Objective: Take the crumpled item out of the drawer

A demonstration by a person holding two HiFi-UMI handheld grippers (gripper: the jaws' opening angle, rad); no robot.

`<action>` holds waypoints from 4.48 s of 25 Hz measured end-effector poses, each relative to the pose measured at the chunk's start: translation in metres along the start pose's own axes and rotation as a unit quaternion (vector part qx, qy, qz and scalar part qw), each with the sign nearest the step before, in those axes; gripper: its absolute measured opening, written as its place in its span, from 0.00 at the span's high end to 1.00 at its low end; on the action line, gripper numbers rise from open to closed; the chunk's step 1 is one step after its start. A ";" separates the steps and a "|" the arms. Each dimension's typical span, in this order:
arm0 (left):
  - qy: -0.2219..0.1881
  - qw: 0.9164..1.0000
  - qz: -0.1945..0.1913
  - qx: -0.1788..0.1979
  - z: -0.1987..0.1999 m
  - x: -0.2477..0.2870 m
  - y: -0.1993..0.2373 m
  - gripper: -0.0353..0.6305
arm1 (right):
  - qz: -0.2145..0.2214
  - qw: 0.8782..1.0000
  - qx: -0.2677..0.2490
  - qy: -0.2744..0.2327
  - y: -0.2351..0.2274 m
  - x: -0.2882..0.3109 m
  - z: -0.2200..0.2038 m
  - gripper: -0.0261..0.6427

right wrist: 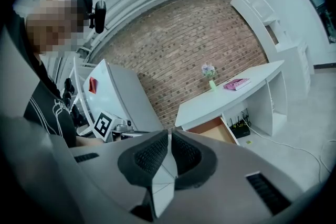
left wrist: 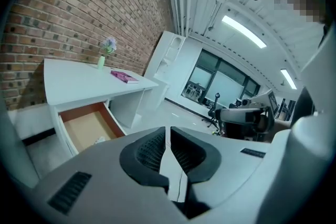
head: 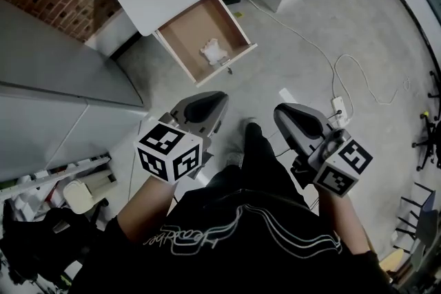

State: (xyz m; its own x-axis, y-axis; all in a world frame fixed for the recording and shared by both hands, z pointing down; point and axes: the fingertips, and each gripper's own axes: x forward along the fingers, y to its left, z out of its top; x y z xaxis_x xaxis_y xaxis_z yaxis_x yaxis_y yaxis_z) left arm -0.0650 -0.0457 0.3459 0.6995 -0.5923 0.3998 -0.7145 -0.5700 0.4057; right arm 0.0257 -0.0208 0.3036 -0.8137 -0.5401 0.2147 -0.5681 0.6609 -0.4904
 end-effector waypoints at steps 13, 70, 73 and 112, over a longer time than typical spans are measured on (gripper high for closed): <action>0.061 0.993 0.092 -0.034 0.009 0.098 0.131 0.79 | 0.045 0.997 0.049 0.026 -0.091 0.079 0.047 0.89; 0.355 0.911 0.205 -0.047 -0.214 0.302 0.429 0.80 | 0.055 0.972 0.194 0.123 -0.310 0.214 -0.073 0.89; 0.353 0.911 0.205 -0.047 -0.212 0.301 0.426 0.82 | 0.055 0.972 0.195 0.121 -0.308 0.214 -0.071 0.89; 0.048 0.987 0.152 0.000 0.085 0.077 0.151 0.85 | 0.068 0.997 0.010 0.030 -0.092 0.105 0.079 0.89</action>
State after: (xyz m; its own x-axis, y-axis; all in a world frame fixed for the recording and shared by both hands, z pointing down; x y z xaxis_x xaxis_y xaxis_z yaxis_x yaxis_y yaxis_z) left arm -0.1202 -0.2256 0.3679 0.4513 -0.6789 0.5792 -0.8913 -0.3749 0.2551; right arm 0.0021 -0.1793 0.3041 -0.8895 -0.4131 0.1953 -0.4496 0.7147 -0.5358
